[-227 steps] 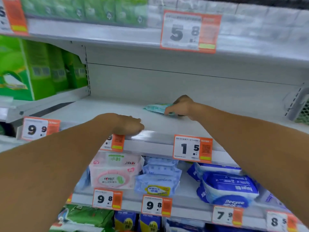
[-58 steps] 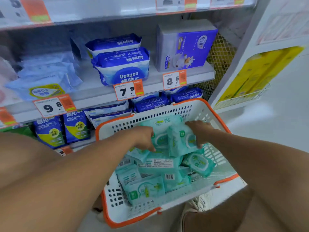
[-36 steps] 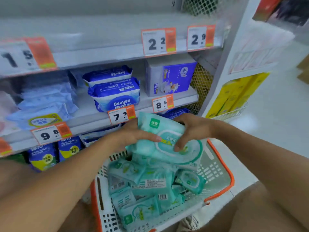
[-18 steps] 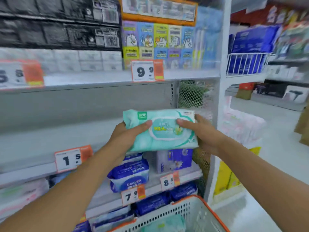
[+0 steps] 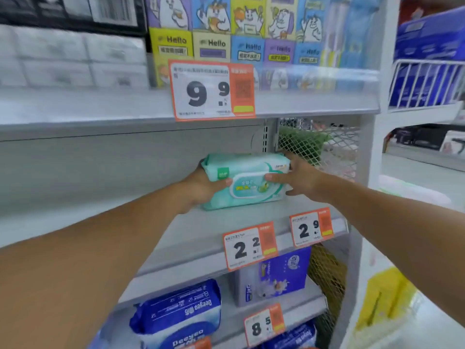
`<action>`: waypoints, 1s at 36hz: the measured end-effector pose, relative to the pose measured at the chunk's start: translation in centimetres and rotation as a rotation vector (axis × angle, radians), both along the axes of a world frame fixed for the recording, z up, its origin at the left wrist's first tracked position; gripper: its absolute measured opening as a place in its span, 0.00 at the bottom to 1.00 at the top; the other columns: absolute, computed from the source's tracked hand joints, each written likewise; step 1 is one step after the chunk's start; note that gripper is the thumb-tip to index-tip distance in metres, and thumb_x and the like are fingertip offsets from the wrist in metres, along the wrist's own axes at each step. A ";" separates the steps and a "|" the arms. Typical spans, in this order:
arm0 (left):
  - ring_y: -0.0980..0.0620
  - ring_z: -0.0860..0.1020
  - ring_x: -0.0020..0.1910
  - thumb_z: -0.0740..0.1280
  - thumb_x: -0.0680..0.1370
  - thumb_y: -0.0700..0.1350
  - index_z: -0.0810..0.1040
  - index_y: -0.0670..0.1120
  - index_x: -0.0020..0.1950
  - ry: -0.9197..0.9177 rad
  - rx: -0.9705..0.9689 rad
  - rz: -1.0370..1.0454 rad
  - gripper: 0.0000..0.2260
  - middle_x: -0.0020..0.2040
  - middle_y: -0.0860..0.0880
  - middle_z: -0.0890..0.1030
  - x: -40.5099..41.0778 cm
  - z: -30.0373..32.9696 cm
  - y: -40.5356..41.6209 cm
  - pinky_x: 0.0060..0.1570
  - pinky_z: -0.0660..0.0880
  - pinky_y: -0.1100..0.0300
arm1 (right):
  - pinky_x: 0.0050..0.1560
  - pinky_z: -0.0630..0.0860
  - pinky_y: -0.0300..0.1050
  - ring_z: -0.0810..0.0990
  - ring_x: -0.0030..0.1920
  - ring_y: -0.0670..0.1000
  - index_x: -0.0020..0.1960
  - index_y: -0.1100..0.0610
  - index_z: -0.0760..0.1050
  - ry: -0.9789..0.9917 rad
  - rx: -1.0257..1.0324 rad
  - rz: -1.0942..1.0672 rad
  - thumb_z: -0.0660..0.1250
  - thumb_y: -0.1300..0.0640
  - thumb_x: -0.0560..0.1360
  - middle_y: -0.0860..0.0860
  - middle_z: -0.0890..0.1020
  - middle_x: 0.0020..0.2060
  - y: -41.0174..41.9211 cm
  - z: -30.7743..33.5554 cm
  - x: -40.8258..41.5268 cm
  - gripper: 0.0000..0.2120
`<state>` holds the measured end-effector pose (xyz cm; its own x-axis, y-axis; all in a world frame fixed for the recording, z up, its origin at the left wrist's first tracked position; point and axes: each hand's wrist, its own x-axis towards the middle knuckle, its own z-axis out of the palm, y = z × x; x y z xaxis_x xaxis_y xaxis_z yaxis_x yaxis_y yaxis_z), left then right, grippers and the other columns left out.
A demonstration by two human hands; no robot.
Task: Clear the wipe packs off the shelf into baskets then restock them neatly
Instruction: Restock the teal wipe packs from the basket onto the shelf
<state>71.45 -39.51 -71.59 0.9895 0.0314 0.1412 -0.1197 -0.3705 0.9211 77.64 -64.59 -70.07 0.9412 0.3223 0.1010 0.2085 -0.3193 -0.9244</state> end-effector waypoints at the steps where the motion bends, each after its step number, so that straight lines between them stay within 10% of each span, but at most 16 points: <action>1: 0.51 0.77 0.63 0.73 0.75 0.51 0.66 0.53 0.73 0.036 0.003 -0.001 0.29 0.65 0.52 0.78 1.2 -0.7 0.1 0.65 0.74 0.48 | 0.57 0.79 0.60 0.82 0.57 0.55 0.68 0.50 0.67 0.018 -0.027 -0.002 0.80 0.55 0.69 0.52 0.82 0.57 0.1 -0.7 1.4 0.32; 4: 0.51 0.73 0.66 0.69 0.79 0.48 0.60 0.54 0.76 0.108 0.041 -0.030 0.28 0.68 0.54 0.74 4.2 -1.9 -0.2 0.64 0.73 0.52 | 0.46 0.80 0.48 0.80 0.57 0.55 0.66 0.55 0.65 -0.009 -0.080 -0.064 0.84 0.55 0.63 0.53 0.80 0.57 0.6 -2.0 4.7 0.39; 7: 0.51 0.70 0.68 0.68 0.80 0.48 0.57 0.54 0.77 0.134 0.168 -0.044 0.30 0.71 0.54 0.70 7.3 -2.1 0.0 0.65 0.71 0.54 | 0.58 0.80 0.53 0.79 0.61 0.55 0.70 0.54 0.65 -0.085 -0.168 -0.070 0.86 0.42 0.53 0.51 0.78 0.61 0.8 -2.7 8.7 0.53; 15: 0.45 0.74 0.65 0.58 0.63 0.76 0.64 0.56 0.75 0.136 0.525 0.097 0.44 0.69 0.51 0.74 15.0 -2.9 1.0 0.67 0.70 0.47 | 0.65 0.76 0.56 0.81 0.59 0.55 0.66 0.55 0.71 -0.178 -0.275 0.033 0.79 0.51 0.69 0.53 0.82 0.59 2.2 -3.4 15.5 0.29; 19: 0.46 0.77 0.61 0.58 0.64 0.78 0.68 0.58 0.71 0.132 0.546 0.089 0.41 0.66 0.51 0.78 18.9 -4.0 2.9 0.65 0.73 0.46 | 0.50 0.74 0.38 0.78 0.48 0.46 0.64 0.54 0.68 -0.229 -0.423 0.042 0.72 0.53 0.77 0.48 0.80 0.51 3.0 -3.2 16.8 0.19; 24: 0.43 0.77 0.60 0.59 0.80 0.64 0.72 0.44 0.69 0.133 0.640 0.219 0.28 0.63 0.44 0.78 17.1 -2.4 1.1 0.59 0.73 0.55 | 0.68 0.73 0.56 0.78 0.63 0.58 0.71 0.54 0.71 -0.270 -0.578 -0.045 0.68 0.36 0.74 0.54 0.79 0.64 3.6 -4.9 20.2 0.32; 30: 0.42 0.77 0.54 0.56 0.81 0.64 0.73 0.40 0.64 0.137 0.780 0.363 0.28 0.57 0.41 0.78 16.8 -2.5 -0.2 0.47 0.70 0.56 | 0.68 0.72 0.54 0.76 0.65 0.59 0.73 0.55 0.71 -0.240 -0.758 -0.103 0.60 0.32 0.76 0.56 0.77 0.67 4.3 -4.2 19.5 0.35; 36: 0.41 0.76 0.63 0.61 0.83 0.54 0.74 0.42 0.64 0.239 0.729 0.260 0.18 0.65 0.42 0.77 13.5 -0.1 -0.7 0.63 0.74 0.53 | 0.70 0.71 0.52 0.73 0.67 0.58 0.74 0.60 0.67 -0.072 -0.626 -0.084 0.67 0.44 0.79 0.54 0.73 0.68 4.3 -1.6 13.9 0.30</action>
<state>84.91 -40.17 -71.71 0.9692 0.2463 0.0011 0.2223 -0.8767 0.4266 91.53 -60.33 -71.67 0.9638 0.2659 -0.0184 0.2138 -0.8127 -0.5421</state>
